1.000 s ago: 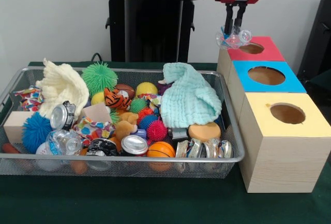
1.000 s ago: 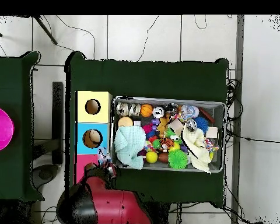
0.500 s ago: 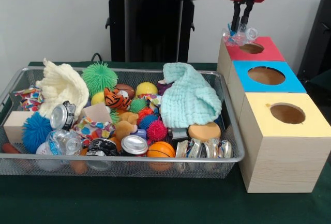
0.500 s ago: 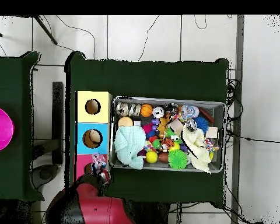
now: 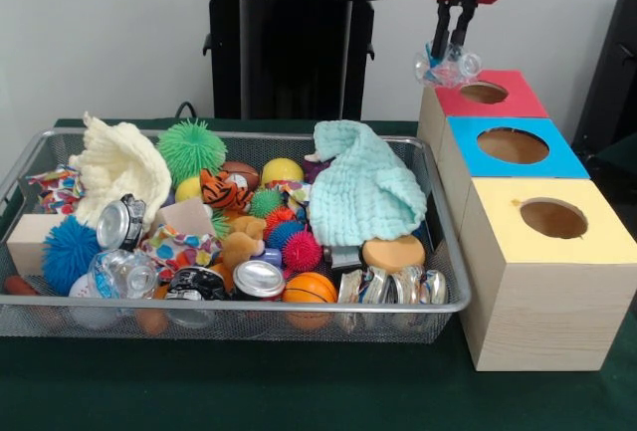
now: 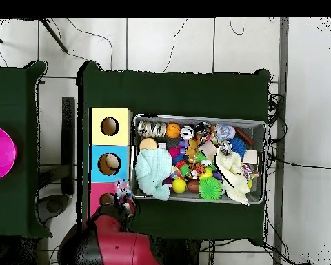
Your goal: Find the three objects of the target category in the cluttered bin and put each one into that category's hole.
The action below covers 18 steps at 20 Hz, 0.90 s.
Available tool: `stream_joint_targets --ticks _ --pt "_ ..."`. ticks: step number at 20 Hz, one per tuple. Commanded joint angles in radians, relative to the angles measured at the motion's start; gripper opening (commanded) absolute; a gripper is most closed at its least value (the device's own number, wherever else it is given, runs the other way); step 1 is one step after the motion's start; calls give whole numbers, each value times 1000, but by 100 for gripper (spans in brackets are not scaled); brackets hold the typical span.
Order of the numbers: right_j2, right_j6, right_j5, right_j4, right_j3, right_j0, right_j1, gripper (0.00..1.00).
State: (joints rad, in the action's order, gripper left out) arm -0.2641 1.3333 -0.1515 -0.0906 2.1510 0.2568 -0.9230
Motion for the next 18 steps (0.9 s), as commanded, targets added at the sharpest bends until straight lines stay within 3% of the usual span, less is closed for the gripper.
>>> stream_joint_targets --ticks 1,4,8,18 --pt "-4 256 -78 -74 -146 4 130 0" --pt "-35 283 -120 -103 -200 45 159 0" --pt "-26 279 -99 -129 -220 40 196 0" --pt "-87 306 -145 -204 -304 128 264 0"
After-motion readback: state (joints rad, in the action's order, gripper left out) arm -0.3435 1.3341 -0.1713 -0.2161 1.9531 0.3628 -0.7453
